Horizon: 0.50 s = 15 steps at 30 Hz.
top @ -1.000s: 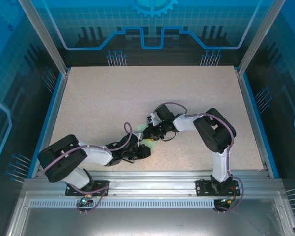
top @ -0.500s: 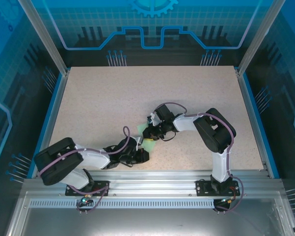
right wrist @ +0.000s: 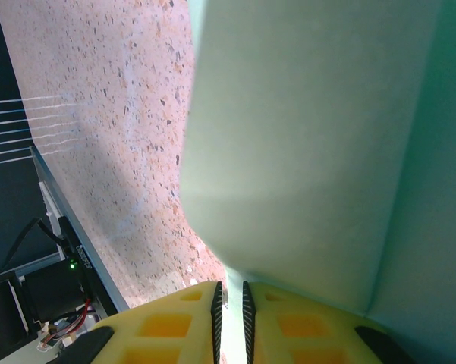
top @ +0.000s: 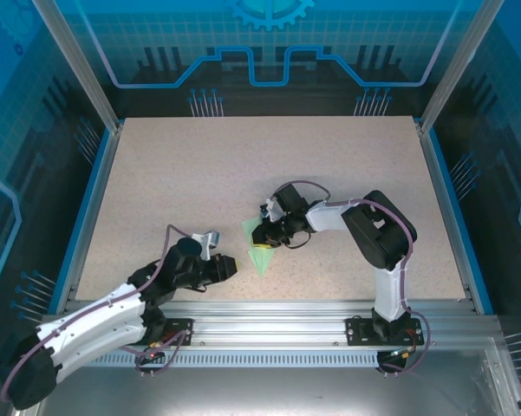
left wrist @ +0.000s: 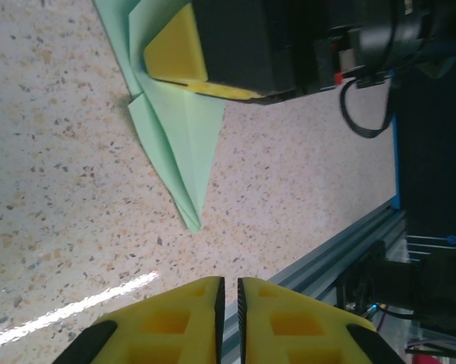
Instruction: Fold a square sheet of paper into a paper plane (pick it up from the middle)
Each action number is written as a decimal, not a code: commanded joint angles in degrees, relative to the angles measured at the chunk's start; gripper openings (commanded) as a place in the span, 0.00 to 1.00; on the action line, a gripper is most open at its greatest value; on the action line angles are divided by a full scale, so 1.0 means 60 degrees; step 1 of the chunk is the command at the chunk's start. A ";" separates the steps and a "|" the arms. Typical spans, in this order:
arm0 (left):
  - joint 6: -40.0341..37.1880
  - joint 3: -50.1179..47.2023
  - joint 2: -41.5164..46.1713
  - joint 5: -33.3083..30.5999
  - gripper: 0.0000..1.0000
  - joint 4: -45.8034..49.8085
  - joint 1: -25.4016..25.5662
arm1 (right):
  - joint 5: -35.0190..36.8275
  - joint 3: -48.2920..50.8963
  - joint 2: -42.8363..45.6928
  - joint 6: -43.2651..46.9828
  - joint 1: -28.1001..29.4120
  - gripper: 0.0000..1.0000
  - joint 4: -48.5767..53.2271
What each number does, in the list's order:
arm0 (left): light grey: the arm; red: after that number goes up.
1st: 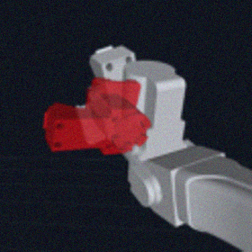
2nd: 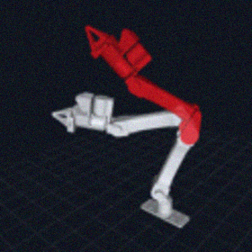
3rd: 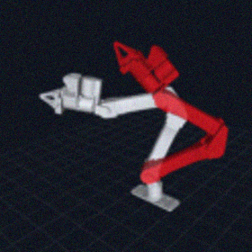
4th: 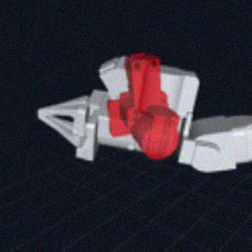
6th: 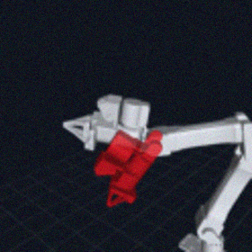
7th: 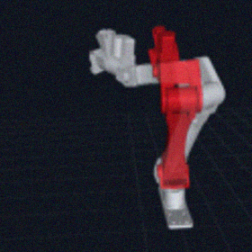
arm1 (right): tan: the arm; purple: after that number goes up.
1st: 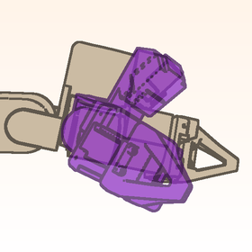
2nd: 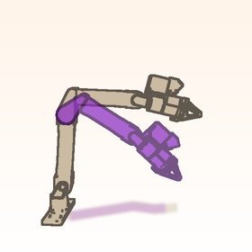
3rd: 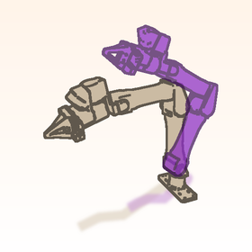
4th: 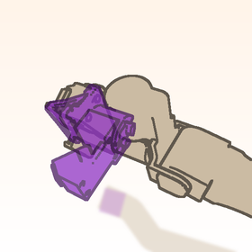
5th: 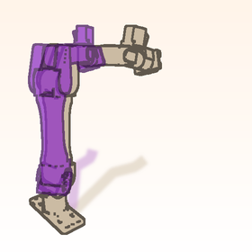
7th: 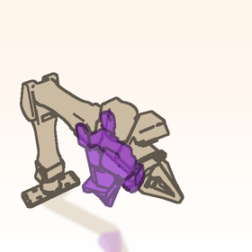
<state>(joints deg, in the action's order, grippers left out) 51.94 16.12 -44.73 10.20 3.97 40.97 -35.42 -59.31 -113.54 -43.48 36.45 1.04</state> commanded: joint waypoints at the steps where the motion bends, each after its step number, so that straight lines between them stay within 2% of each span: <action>1: -0.0403 0.0534 -0.1313 0.0413 0.17 -0.0720 -0.0075 | 0.0791 0.0305 -0.0546 0.0011 -0.0061 0.18 0.0195; 5: -0.0735 0.1266 -0.2969 0.0609 0.20 -0.2062 -0.0059 | 0.0770 0.0307 -0.0560 -0.0012 -0.0058 0.18 0.0153; 15: -0.0891 0.2275 -0.5985 0.0959 0.20 -0.3541 -0.0005 | 0.0748 0.0254 -0.0567 -0.0054 -0.0055 0.18 0.0191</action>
<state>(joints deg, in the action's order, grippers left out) 47.90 28.25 -78.00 14.24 -14.11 40.99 -35.48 -59.22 -113.54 -43.90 36.42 0.80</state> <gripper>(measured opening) 0.207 0.180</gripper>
